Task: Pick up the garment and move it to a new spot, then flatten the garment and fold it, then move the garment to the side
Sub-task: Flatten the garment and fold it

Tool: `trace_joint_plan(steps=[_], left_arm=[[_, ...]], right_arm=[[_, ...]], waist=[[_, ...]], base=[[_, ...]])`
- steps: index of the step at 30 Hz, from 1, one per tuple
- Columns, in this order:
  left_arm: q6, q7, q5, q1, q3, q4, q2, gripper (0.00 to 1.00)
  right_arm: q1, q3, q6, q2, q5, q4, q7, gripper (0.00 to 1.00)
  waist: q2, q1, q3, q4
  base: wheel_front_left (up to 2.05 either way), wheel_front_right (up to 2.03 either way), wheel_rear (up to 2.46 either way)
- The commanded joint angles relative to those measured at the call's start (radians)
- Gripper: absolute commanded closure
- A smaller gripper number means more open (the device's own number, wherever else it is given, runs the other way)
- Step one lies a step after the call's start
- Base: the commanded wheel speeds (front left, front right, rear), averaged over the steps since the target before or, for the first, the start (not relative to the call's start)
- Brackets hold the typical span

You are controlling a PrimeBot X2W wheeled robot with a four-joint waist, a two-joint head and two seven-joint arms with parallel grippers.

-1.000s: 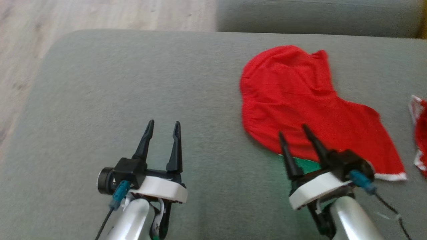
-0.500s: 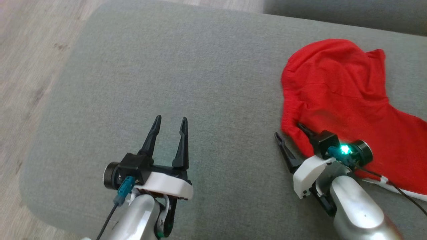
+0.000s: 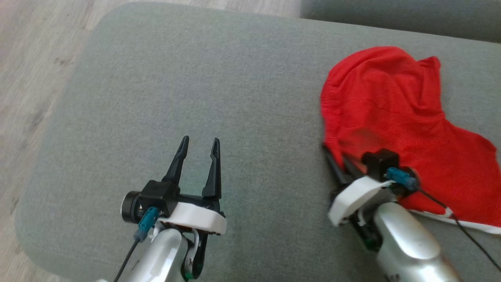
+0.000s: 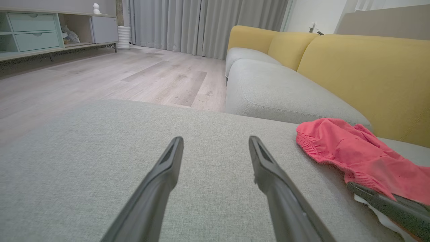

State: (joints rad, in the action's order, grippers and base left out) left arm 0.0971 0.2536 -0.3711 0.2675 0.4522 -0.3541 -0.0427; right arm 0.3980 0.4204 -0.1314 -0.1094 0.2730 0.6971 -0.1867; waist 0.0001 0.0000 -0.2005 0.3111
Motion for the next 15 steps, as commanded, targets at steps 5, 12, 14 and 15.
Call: trace_joint_plan(steps=[5, 12, 14, 15], left_arm=[[0.001, 0.008, 0.010, 0.033, -0.039, 0.018, -0.008, 0.00], [-0.004, 0.008, 0.014, 0.028, -0.042, 0.017, -0.008, 0.00], [-0.006, 0.008, 0.015, 0.028, -0.041, 0.018, -0.008, 0.00], [-0.006, 0.008, 0.016, 0.028, -0.041, 0.018, -0.008, 0.00]], right_arm=[[0.019, 0.173, 0.001, 0.006, 0.208, -0.153, -0.008, 1.00], [0.007, 0.267, 0.001, -0.062, 0.414, -0.260, 0.051, 1.00], [0.003, 0.259, 0.001, -0.082, 0.423, -0.234, 0.057, 1.00], [0.004, 0.253, 0.001, -0.089, 0.418, -0.216, 0.058, 1.00]], waist=[[-0.0001, 0.0000, 0.025, -0.026], [-0.0001, 0.0000, 0.030, -0.030], [-0.0001, 0.0000, 0.027, -0.027], [-0.0001, 0.0000, 0.026, -0.026]], base=[[0.00, 0.00, 0.00], [0.00, 0.00, 0.00], [0.00, 0.00, 0.00], [0.00, 0.00, 0.00]])
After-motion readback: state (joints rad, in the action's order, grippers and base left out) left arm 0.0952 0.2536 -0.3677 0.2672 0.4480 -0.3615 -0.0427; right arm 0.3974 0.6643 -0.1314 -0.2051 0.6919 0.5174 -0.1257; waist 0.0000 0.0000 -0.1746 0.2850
